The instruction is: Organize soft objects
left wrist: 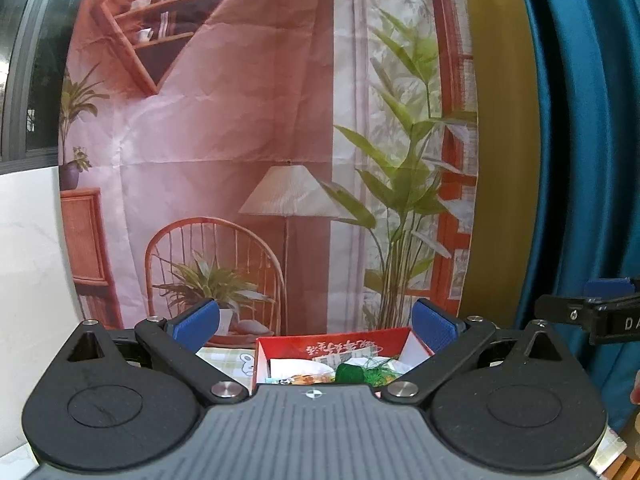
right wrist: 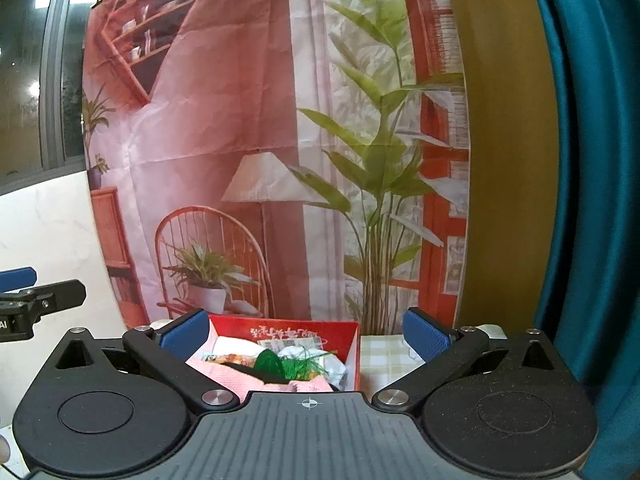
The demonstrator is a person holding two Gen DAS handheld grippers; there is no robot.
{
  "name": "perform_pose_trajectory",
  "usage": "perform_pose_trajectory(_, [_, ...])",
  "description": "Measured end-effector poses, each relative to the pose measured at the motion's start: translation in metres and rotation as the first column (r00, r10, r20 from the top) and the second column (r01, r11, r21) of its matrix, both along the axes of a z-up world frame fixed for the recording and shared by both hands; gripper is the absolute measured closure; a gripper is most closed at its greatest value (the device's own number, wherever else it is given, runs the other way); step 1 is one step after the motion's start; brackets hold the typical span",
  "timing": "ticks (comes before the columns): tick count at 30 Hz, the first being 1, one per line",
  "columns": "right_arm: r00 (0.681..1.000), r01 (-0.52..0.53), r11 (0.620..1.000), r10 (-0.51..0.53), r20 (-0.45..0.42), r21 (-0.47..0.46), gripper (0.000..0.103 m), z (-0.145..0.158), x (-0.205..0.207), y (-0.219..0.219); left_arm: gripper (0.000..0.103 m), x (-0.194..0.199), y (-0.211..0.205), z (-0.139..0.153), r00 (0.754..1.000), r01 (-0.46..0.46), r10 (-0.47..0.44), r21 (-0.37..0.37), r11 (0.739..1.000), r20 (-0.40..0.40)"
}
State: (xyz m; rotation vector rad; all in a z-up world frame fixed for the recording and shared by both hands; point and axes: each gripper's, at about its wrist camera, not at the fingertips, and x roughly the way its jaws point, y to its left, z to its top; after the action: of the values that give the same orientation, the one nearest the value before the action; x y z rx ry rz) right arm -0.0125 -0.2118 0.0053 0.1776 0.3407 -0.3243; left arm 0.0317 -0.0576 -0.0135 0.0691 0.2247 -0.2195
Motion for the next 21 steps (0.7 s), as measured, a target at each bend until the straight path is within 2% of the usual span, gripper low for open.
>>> perform_pose_trajectory(5, [1.000,0.004,1.000,-0.004,-0.003,-0.006,0.000,0.000,-0.006,0.003,0.000,-0.001,0.000,0.000,1.000,-0.012,0.012,-0.023,1.000,0.000])
perform_pose_trajectory(11, [1.000,0.002,1.000,-0.002,-0.005,-0.011,0.000,-0.002,-0.009,0.004,0.000,-0.004,-0.001,-0.002,1.000,-0.018,0.018,-0.011,1.000,0.004])
perform_pose_trajectory(21, [1.000,-0.012,1.000,0.012,-0.012,0.027,0.000,-0.013,-0.007,-0.002,0.000,-0.004,-0.002,-0.008,0.999,-0.033,0.032,-0.016,0.999,-0.011])
